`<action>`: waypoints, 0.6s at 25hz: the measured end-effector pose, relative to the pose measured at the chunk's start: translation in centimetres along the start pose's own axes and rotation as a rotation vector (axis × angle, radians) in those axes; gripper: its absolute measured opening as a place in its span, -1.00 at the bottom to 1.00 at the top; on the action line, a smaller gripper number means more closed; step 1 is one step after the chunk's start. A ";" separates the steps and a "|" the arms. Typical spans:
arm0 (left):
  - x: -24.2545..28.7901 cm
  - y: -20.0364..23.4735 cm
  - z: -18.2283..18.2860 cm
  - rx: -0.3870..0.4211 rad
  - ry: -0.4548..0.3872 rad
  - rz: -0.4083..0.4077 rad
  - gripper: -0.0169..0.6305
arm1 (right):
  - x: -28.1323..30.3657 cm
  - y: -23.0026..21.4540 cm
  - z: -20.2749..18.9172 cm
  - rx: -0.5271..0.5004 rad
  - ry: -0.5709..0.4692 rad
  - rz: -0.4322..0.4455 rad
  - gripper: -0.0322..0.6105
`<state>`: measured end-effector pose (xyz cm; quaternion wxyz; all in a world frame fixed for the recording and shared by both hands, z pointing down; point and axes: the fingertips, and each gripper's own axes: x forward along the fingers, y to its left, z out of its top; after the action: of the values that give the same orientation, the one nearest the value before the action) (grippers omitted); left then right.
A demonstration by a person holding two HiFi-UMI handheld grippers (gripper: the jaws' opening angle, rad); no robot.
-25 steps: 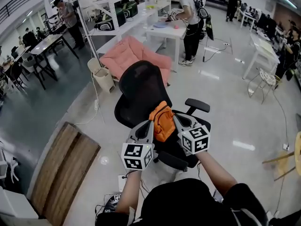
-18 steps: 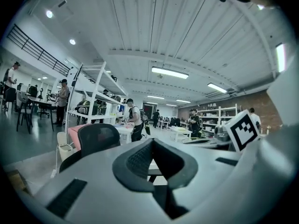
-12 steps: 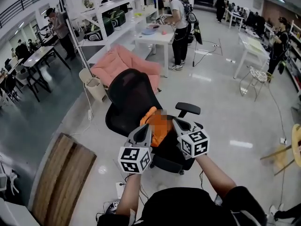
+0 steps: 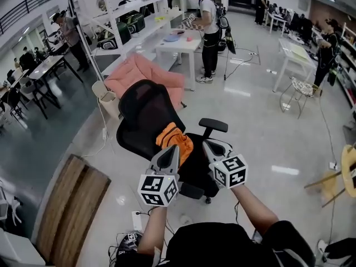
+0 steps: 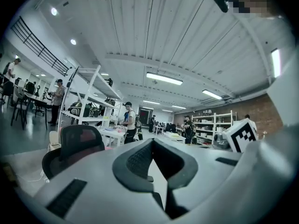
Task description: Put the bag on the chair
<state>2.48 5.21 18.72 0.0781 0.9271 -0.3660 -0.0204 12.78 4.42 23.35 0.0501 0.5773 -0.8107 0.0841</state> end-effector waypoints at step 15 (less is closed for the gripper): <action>-4.0 -10.2 -1.4 0.003 0.011 0.026 -0.91 | -10.3 -0.4 -1.2 0.027 -0.026 0.041 -0.89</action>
<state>6.60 15.48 18.37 0.0790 0.9226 -0.3774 -0.0137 16.53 14.07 22.77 0.0298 0.5623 -0.8217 0.0886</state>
